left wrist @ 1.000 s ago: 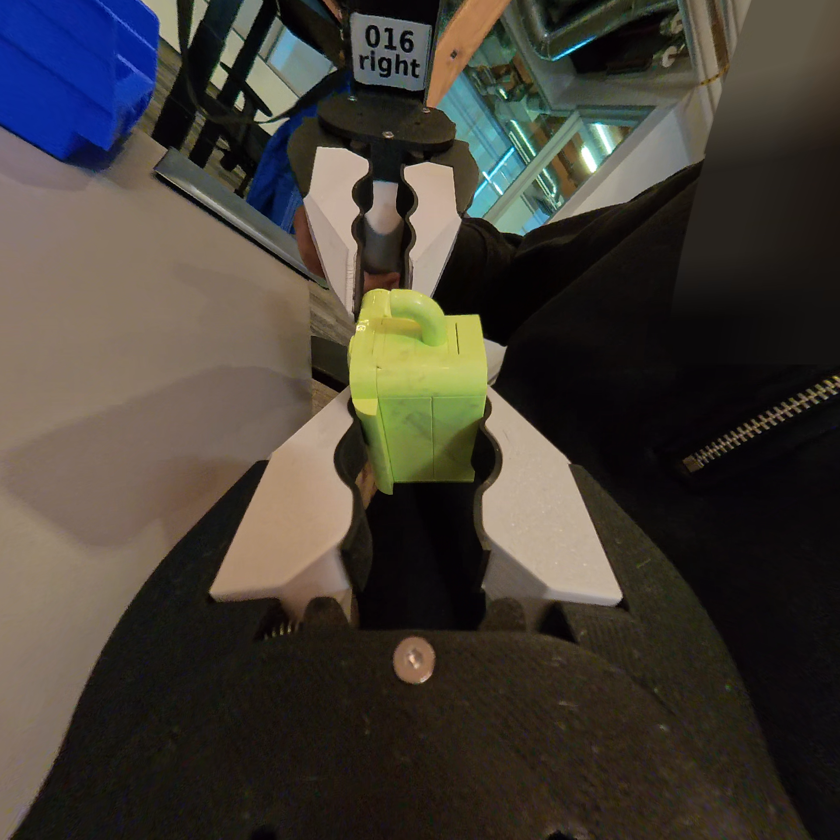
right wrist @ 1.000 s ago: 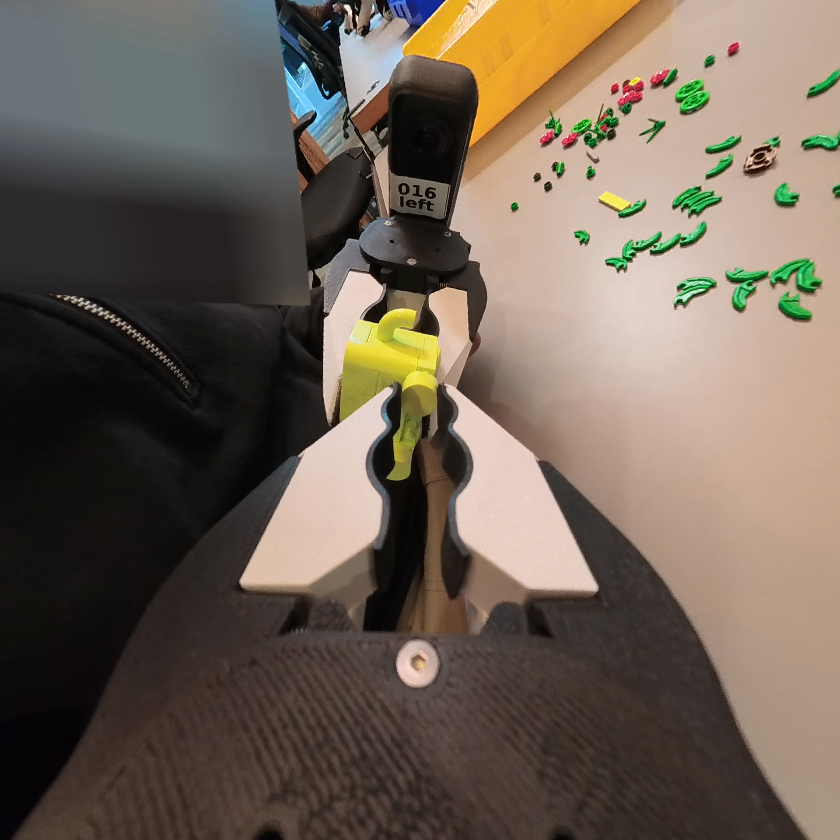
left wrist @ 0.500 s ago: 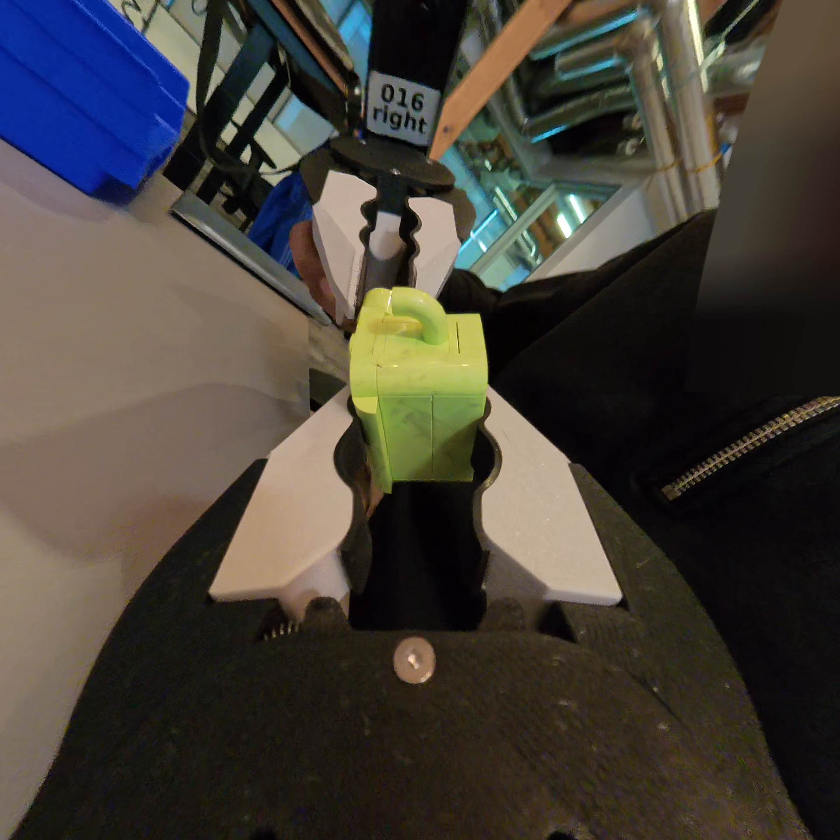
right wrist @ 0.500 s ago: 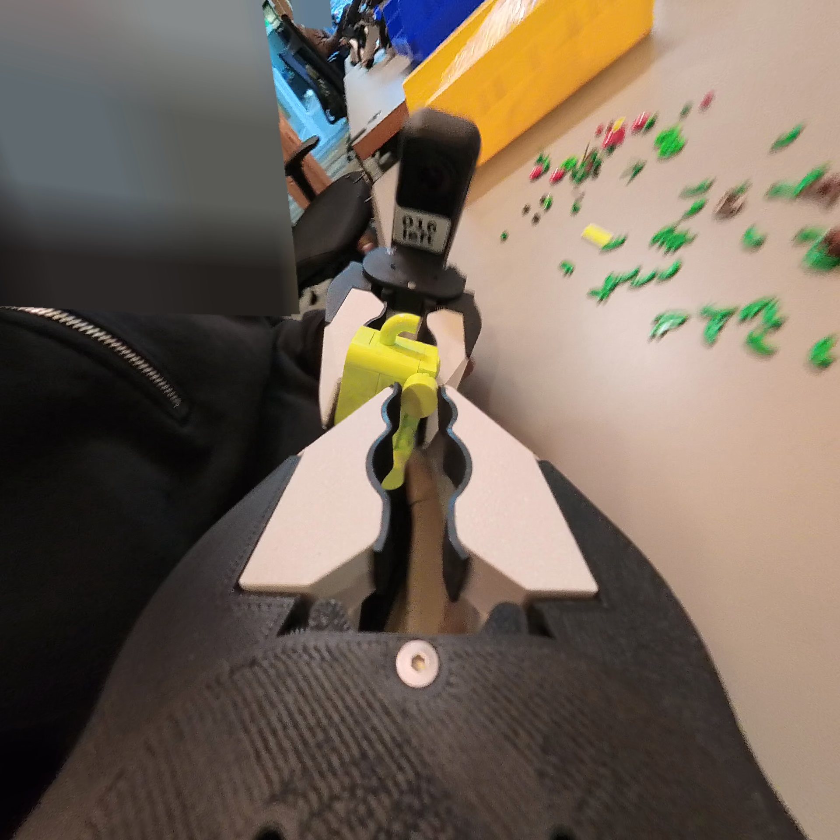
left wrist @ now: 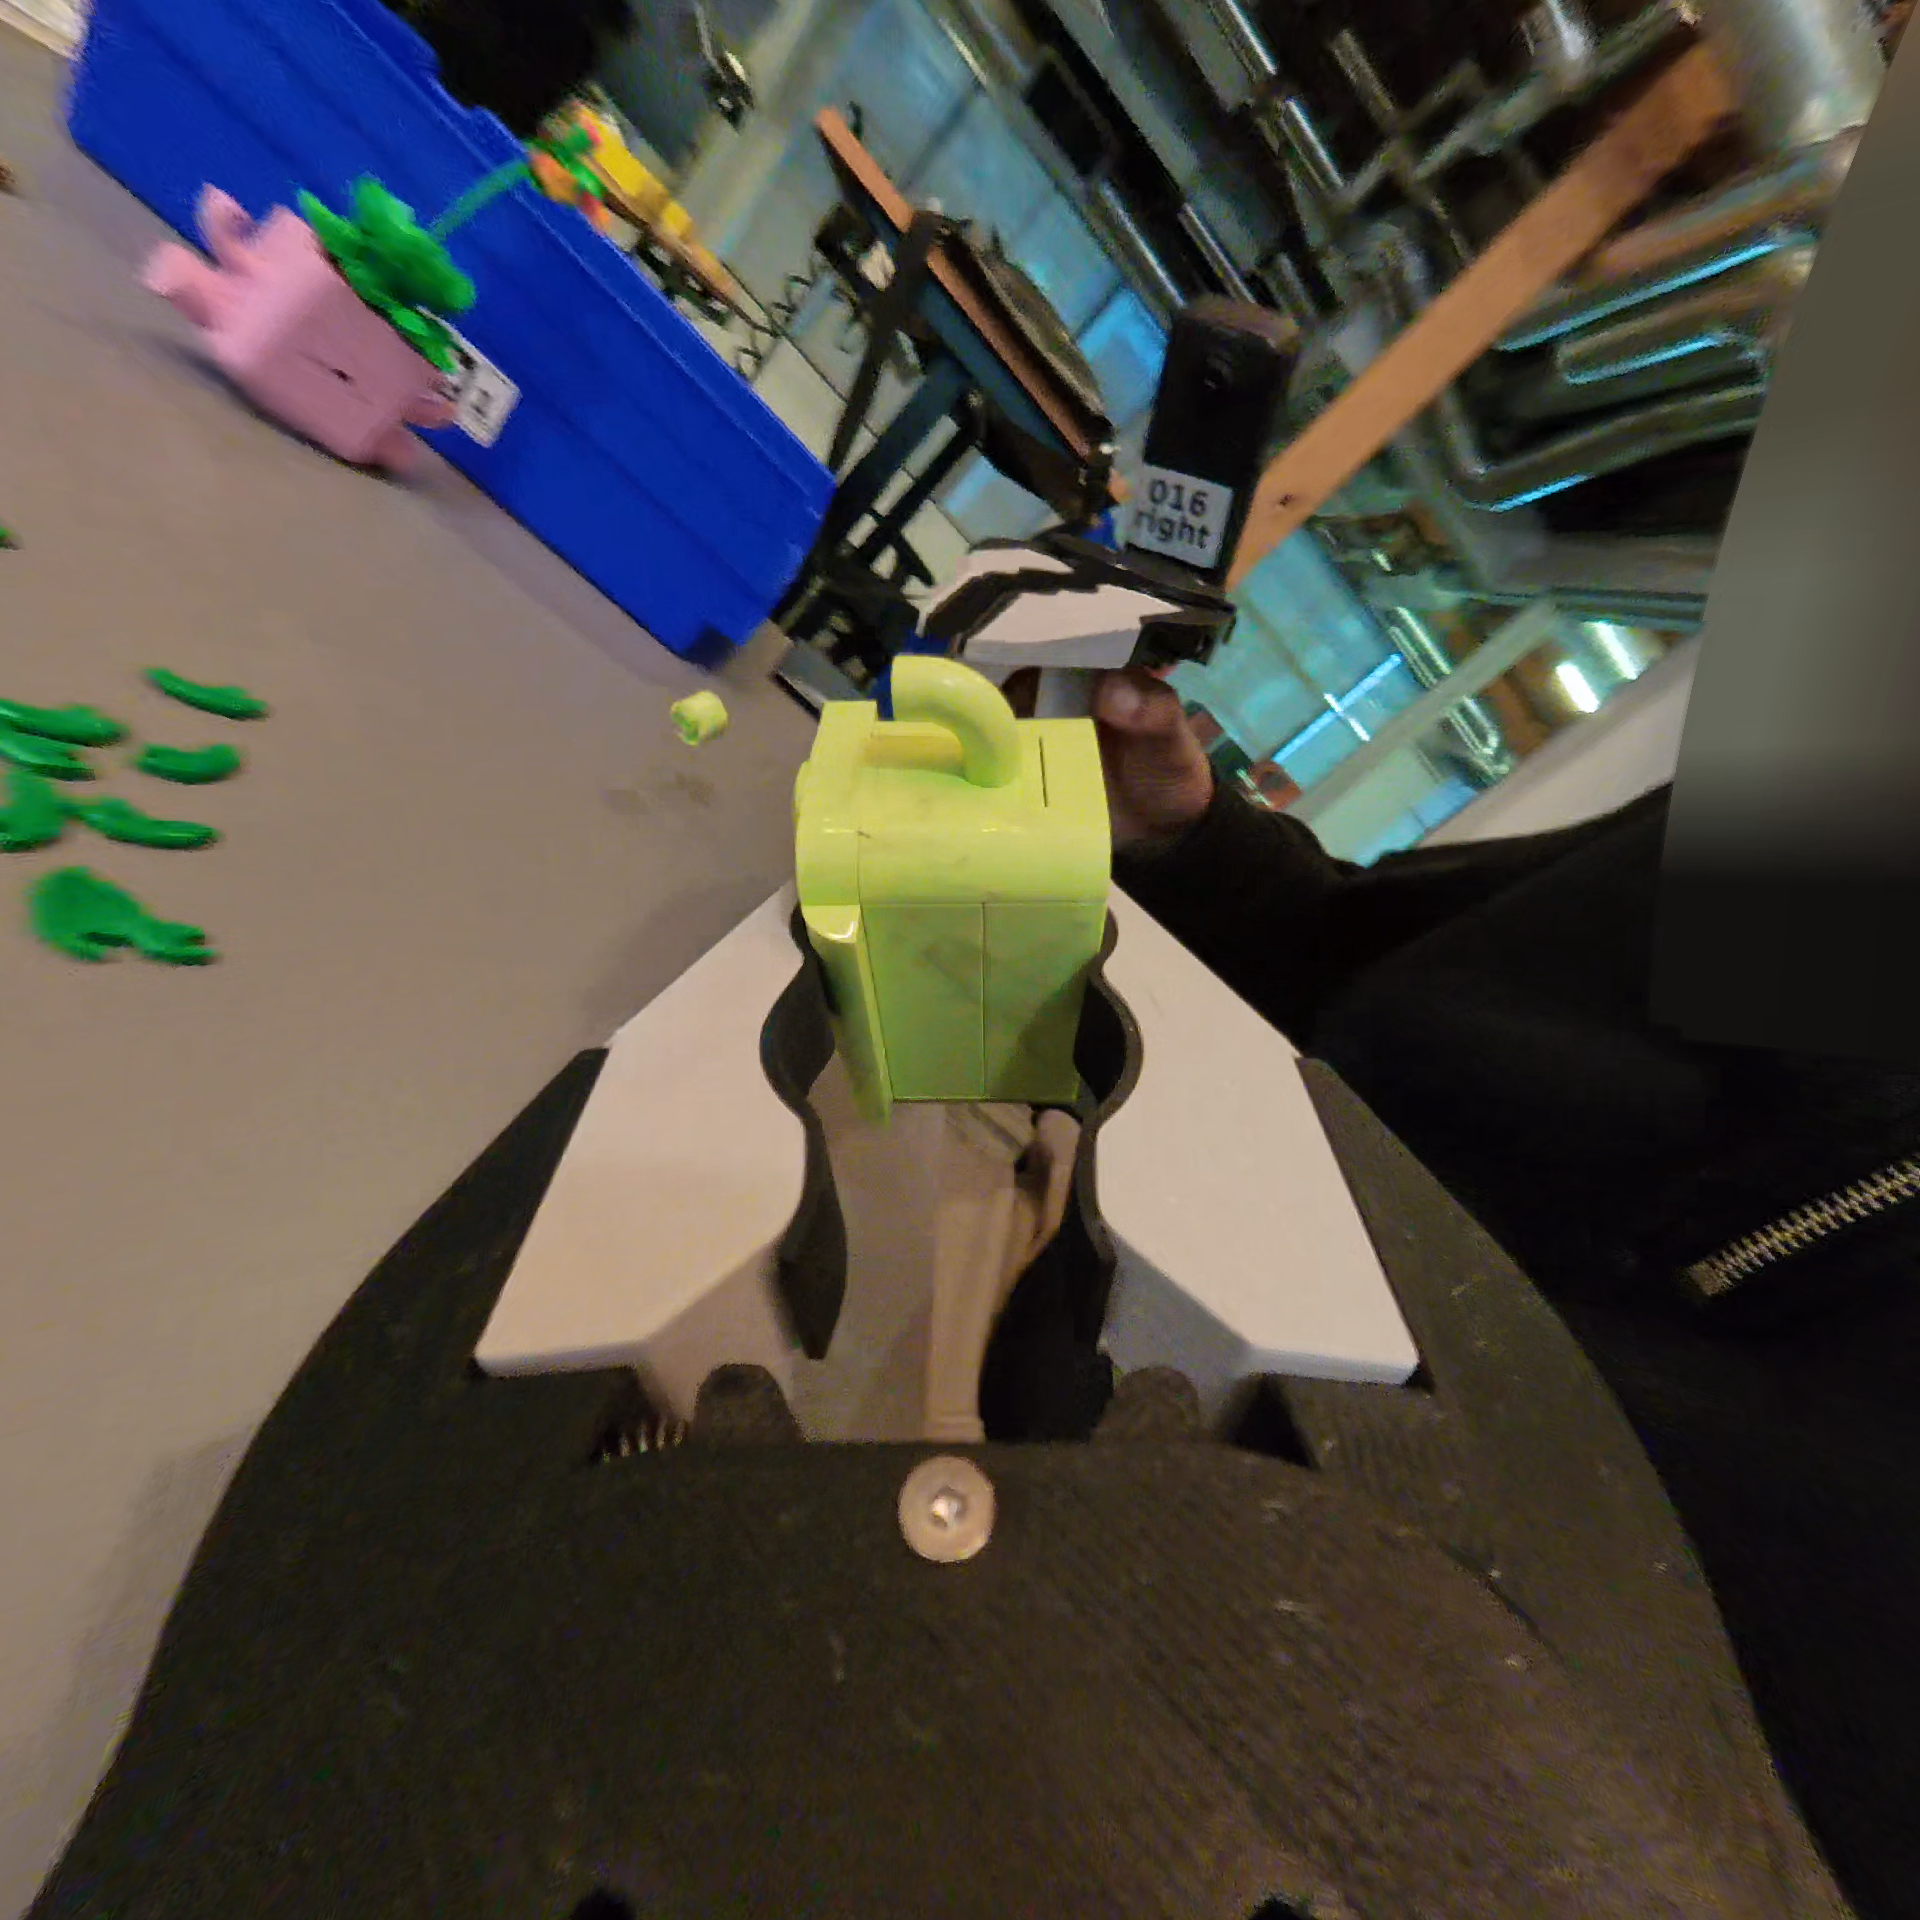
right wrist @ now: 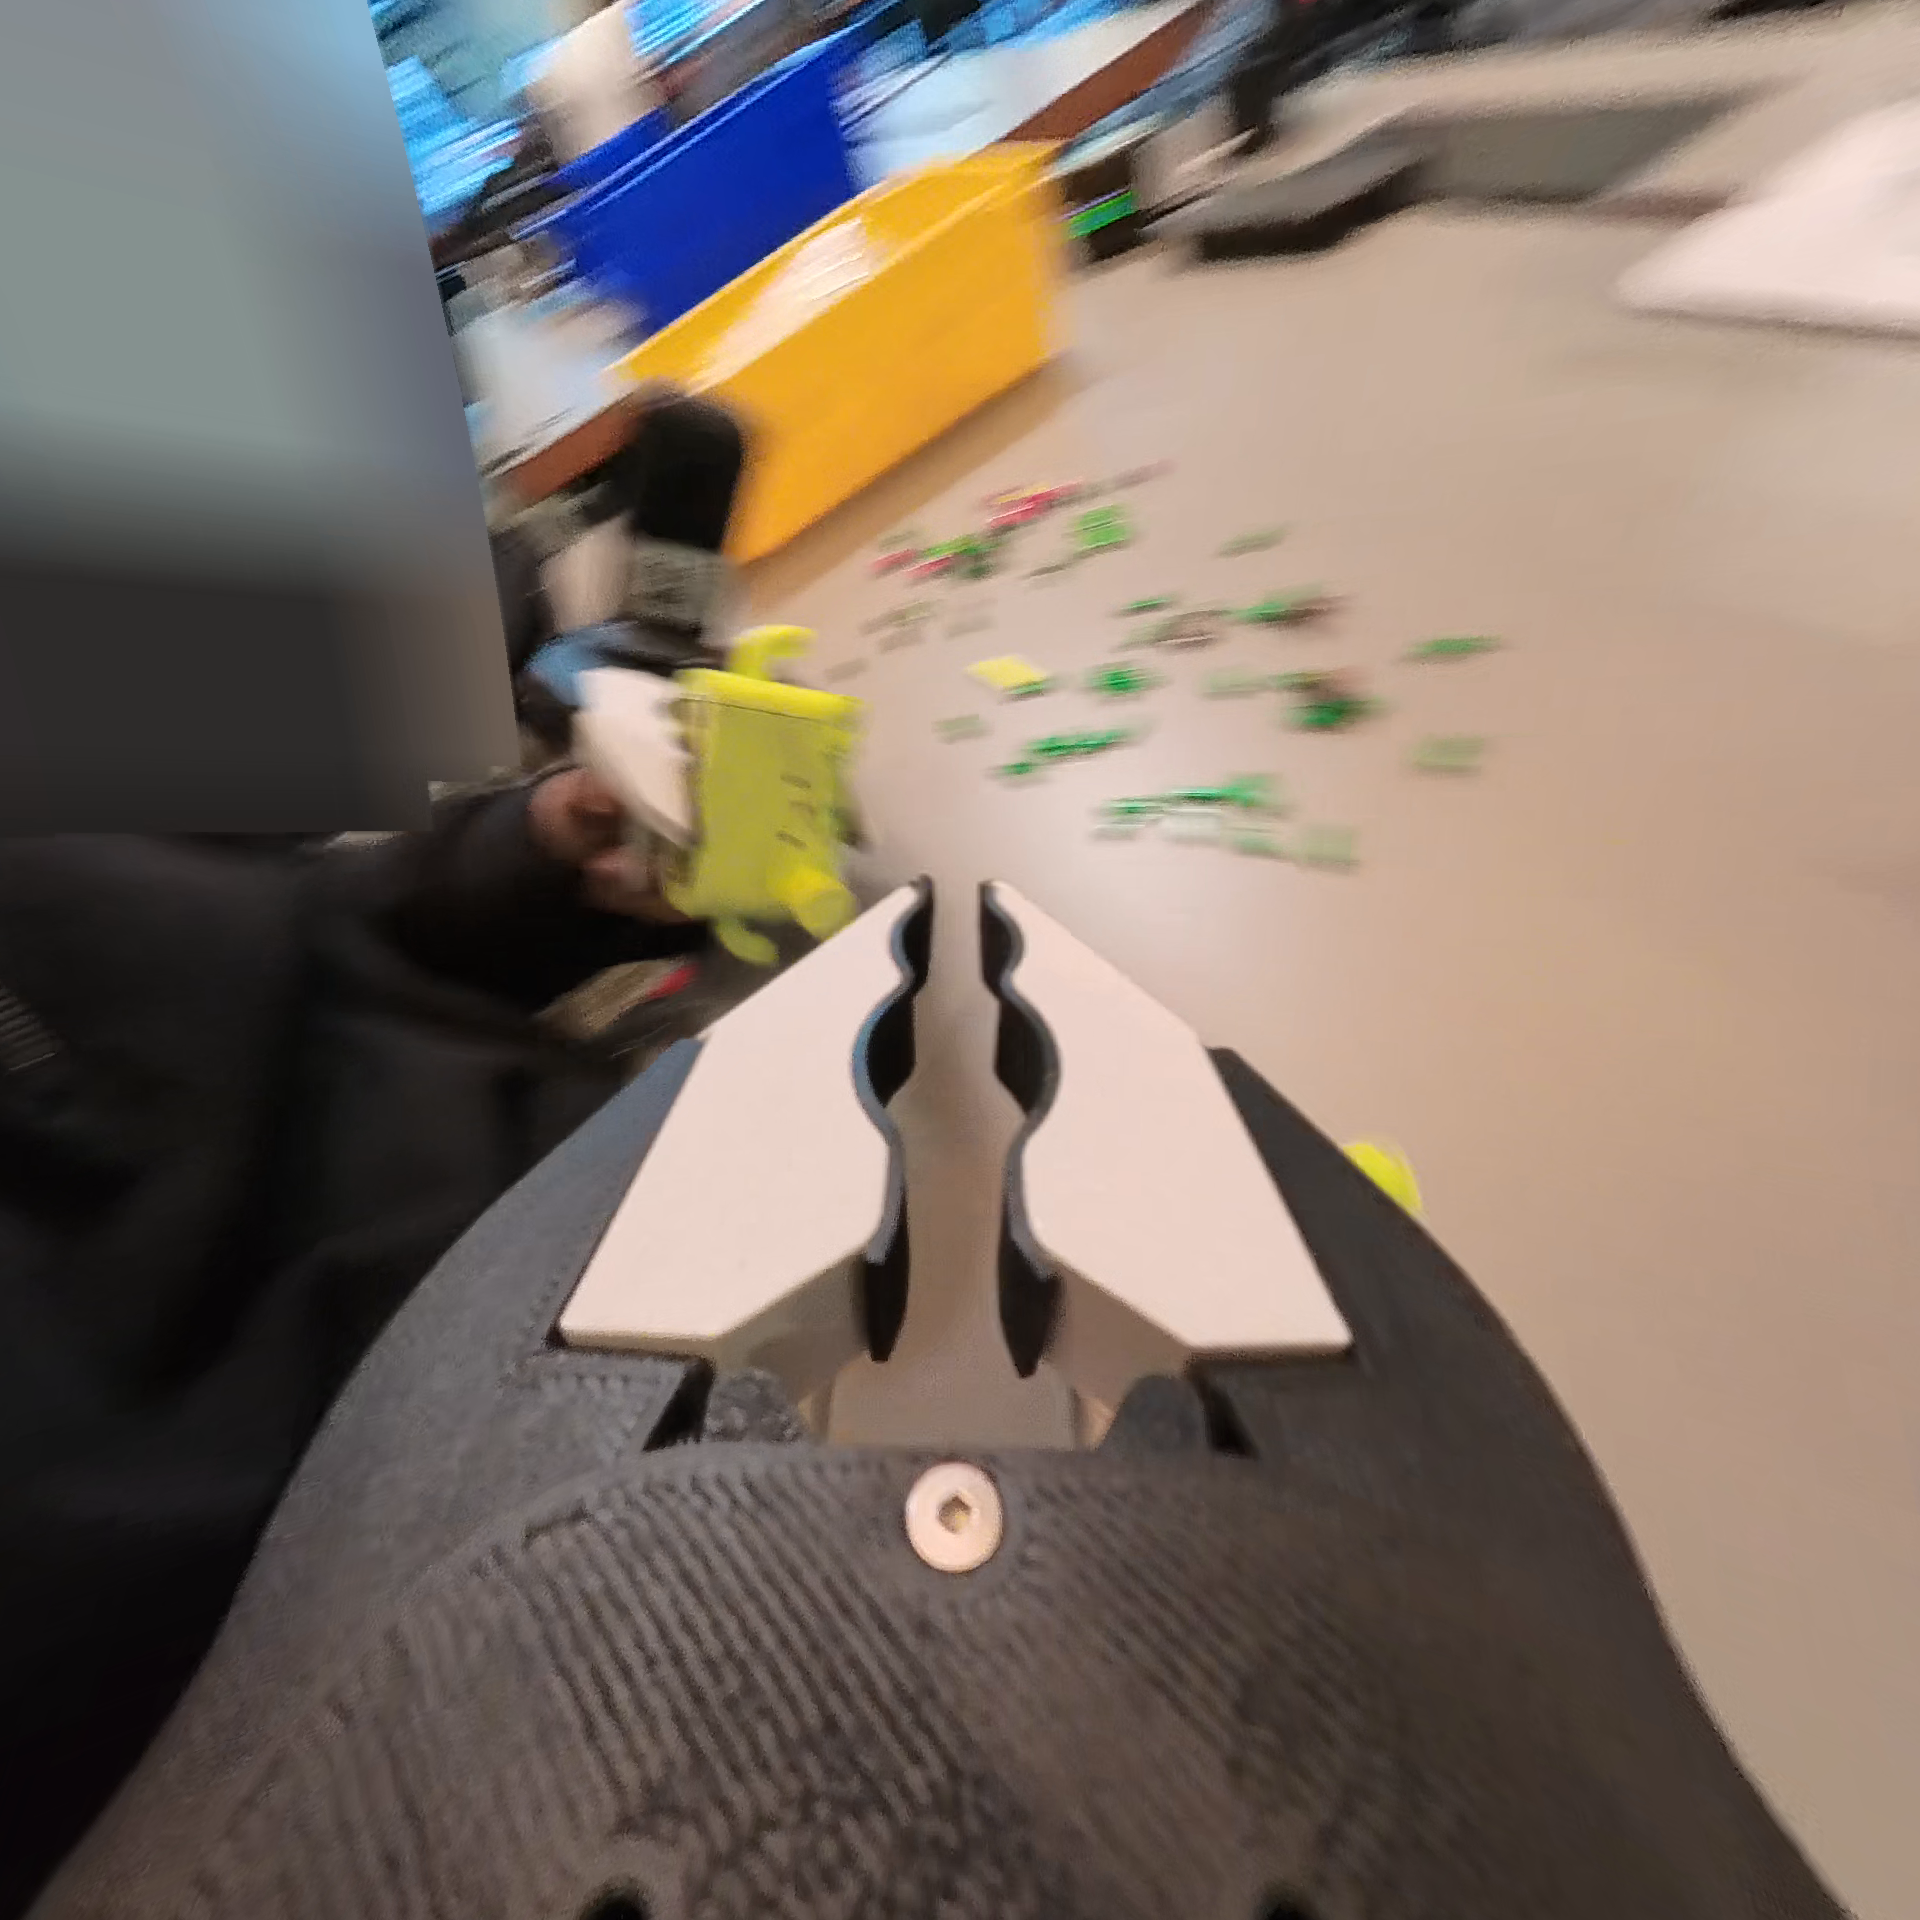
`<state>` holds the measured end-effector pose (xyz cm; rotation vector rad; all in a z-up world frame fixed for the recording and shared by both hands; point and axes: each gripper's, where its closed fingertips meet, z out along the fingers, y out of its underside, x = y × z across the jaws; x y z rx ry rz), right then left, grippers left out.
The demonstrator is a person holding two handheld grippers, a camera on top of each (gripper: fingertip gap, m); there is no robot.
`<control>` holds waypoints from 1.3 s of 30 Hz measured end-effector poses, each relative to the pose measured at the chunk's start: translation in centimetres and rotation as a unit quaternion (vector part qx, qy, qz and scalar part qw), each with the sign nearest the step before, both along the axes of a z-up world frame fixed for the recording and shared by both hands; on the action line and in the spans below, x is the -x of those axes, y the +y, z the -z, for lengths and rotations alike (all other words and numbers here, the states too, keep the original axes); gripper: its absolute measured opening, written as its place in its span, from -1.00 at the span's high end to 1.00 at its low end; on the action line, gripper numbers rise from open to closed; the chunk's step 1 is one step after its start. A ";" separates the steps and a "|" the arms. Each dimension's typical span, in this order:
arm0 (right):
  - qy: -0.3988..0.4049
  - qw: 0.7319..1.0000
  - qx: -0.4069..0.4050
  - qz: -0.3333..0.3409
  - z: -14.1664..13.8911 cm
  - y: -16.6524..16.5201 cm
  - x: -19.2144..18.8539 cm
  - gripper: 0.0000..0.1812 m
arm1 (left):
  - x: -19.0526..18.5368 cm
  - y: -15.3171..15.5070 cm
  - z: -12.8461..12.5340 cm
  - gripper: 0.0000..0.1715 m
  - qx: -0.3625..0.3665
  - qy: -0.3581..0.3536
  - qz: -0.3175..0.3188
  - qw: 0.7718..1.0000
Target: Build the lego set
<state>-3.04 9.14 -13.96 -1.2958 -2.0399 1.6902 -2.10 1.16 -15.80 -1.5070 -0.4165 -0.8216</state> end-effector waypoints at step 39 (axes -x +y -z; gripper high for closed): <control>-0.047 0.982 0.162 -0.082 3.3 -7.5 -4.4 0.34 | -4.8 2.9 1.4 0.47 0.033 -0.043 0.061 0.997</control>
